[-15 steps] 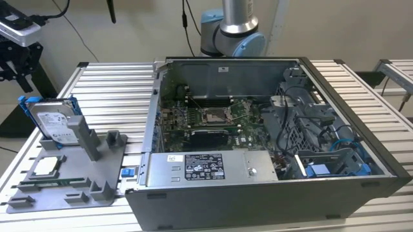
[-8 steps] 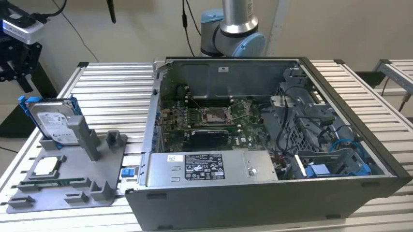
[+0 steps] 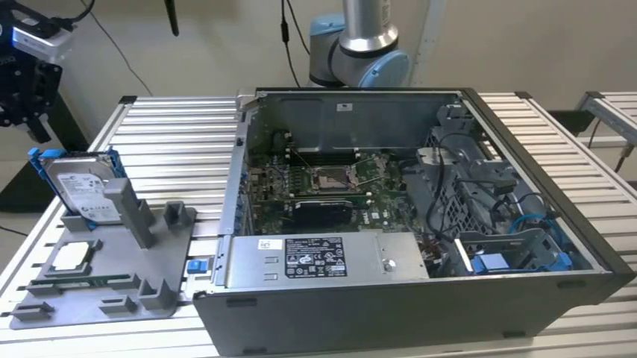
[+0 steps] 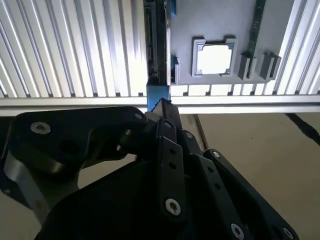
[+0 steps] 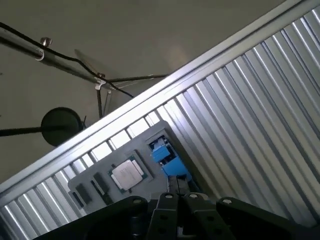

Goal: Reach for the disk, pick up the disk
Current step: 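Pick up the disk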

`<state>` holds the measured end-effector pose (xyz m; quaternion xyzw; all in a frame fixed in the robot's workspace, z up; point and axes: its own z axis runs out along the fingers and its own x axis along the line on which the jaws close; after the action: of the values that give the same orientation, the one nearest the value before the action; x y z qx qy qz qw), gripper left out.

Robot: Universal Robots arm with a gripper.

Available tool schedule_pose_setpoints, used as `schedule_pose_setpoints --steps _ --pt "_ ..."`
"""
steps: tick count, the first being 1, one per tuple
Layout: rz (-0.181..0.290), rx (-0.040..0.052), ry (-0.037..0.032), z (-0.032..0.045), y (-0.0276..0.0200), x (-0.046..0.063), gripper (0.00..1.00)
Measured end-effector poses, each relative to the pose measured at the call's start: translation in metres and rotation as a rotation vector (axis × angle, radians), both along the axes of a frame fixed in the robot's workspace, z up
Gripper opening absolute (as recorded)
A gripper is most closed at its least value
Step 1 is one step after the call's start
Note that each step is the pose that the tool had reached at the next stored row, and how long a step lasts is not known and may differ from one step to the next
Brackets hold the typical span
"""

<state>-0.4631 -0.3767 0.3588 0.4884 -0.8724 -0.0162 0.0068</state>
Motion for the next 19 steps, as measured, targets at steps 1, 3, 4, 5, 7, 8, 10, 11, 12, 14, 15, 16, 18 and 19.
schedule_pose_setpoints --steps 1,3,4,5,7,8,10,11,12,14,15,16,18,19 --pt "0.018 0.0000 -0.0002 0.0000 0.0000 0.0000 0.00" --pt "0.054 0.0000 -0.0004 0.0000 0.0000 0.0000 0.00" --pt "0.072 0.0000 -0.0006 0.0000 0.0000 0.0000 0.00" --pt "0.091 0.0000 -0.0008 0.0000 0.0000 0.0000 0.00" --pt "0.128 0.0000 -0.0012 0.0000 0.0000 0.0000 0.00" --pt "0.146 0.0000 -0.0013 0.0000 0.0000 0.0000 0.00" --pt "0.182 0.0000 -0.0020 0.0000 0.0000 0.0000 0.00" --pt "0.199 -0.0001 -0.0026 0.0000 0.0000 0.0000 0.00" --pt "0.218 -0.0002 -0.0037 0.0000 0.0000 0.0000 0.00" --pt "0.254 -0.0005 -0.0071 0.0001 0.0000 0.0000 0.00" --pt "0.272 -0.0008 -0.0090 0.0001 0.0000 0.0001 0.00" --pt "0.291 -0.0009 -0.0111 0.0000 0.0000 0.0001 0.00" --pt "0.327 -0.0010 -0.0137 -0.0001 0.0000 0.0001 0.00" --pt "0.345 -0.0010 -0.0145 0.0000 0.0000 0.0000 0.00"
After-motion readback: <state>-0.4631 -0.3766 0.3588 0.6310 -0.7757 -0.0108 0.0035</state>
